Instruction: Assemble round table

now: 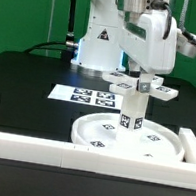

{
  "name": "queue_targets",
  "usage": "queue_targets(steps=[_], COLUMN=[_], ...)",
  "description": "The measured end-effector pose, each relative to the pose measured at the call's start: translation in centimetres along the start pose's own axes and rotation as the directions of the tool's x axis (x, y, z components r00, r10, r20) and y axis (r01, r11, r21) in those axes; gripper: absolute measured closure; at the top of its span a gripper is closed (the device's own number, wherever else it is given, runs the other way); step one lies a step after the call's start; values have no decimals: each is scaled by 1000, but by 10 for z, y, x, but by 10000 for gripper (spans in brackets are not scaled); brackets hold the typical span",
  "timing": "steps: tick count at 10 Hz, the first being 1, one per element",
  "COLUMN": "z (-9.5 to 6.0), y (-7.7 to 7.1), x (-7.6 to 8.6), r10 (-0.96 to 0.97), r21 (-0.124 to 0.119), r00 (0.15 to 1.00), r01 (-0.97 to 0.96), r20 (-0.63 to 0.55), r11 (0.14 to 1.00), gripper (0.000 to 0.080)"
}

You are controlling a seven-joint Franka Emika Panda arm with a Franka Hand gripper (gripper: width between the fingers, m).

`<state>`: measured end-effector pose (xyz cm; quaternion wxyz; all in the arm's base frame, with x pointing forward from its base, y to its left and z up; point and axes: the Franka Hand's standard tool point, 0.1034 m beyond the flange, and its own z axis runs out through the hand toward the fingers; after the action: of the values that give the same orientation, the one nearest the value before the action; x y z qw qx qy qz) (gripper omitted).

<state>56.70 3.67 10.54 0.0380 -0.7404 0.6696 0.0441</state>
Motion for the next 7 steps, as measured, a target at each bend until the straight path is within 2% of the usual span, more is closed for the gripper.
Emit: queue_targets(steps=[1, 2, 3, 4, 5, 7], z=[0, 0, 0, -1, -12, -29], y=[0, 0, 0, 0, -1, -3], x=[0, 0, -1, 0, 0, -3], r10=[49, 45, 35, 3, -52, -75], r21=[1, 2, 2, -4, -16, -7], r00=[999, 999, 999, 1000, 998, 997], r01=[-49, -45, -35, -3, 52, 75], r20=[4, 4, 4, 7, 20, 31], r11=[999, 999, 999, 1000, 998, 997], gripper=[354, 276, 276, 172, 172, 151])
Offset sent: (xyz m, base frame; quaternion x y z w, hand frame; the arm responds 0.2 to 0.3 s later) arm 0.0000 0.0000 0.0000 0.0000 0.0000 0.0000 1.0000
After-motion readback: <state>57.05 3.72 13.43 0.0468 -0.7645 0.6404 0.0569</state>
